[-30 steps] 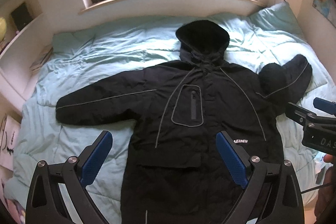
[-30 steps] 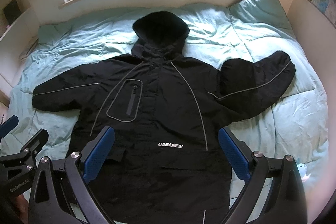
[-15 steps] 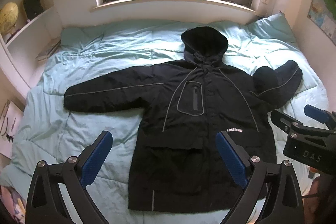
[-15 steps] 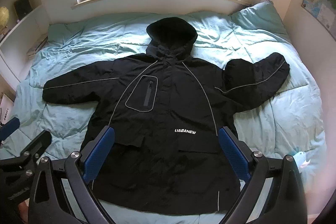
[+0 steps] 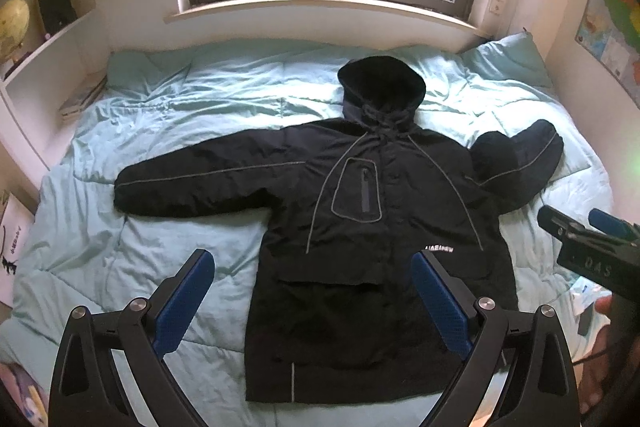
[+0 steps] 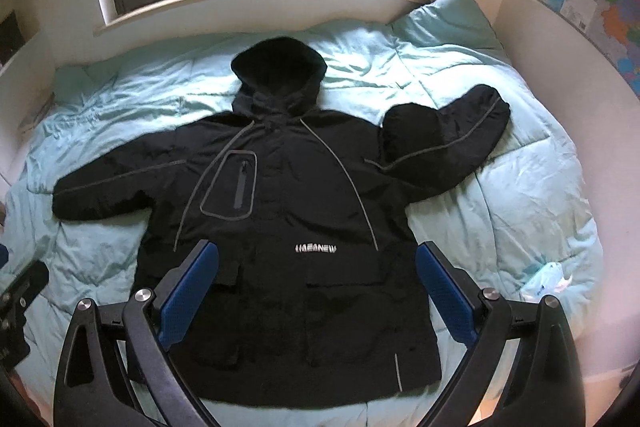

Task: Fold large clothes
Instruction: 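Reach the right tool to a sleeve cuff and close on it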

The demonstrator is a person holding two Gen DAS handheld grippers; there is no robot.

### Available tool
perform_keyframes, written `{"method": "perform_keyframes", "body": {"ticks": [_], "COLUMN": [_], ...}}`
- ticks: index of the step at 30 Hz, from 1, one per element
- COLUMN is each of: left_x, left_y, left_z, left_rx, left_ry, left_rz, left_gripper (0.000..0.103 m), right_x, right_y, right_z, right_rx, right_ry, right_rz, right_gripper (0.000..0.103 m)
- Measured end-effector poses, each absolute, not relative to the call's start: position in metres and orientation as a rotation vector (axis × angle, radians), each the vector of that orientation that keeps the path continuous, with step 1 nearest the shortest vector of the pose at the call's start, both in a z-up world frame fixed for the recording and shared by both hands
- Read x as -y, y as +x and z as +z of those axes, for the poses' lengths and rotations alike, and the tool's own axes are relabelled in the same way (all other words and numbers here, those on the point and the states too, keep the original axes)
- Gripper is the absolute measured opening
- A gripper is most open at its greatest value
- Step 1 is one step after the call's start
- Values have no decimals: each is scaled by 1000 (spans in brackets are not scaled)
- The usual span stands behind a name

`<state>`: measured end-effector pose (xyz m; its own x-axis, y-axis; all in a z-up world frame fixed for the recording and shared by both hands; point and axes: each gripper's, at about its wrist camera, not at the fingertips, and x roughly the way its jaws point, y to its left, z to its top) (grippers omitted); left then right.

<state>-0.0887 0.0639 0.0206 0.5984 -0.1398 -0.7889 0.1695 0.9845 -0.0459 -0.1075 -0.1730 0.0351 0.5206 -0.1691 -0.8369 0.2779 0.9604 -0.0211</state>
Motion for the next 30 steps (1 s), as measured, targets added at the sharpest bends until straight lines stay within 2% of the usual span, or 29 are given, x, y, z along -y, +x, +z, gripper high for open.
{"method": "perform_keyframes", "body": {"ticks": [7, 12, 15, 17, 22, 30], "left_x": [-21, 54, 113, 150, 255, 359], "left_y": [-76, -55, -39, -28, 12, 88], "left_z": [28, 15, -6, -19, -51, -95], "left_rx": [-867, -903, -941, -958, -1016, -1042], "left_ry": [16, 1, 12, 17, 28, 74], "left_rz": [-109, -143, -207, -236, -337, -407], "left_gripper": [99, 99, 99, 99, 99, 99], "right_x": [215, 293, 354, 396, 511, 680], "right_y": [-94, -86, -82, -80, -66, 26], "right_z": [49, 39, 18, 0, -26, -87], "right_rx": [-900, -901, -939, -962, -967, -956], "right_ry": [64, 122, 142, 145, 226, 421], "right_rz": [-192, -193, -225, -252, -310, -350], "right_gripper": [100, 100, 99, 92, 90, 88]}}
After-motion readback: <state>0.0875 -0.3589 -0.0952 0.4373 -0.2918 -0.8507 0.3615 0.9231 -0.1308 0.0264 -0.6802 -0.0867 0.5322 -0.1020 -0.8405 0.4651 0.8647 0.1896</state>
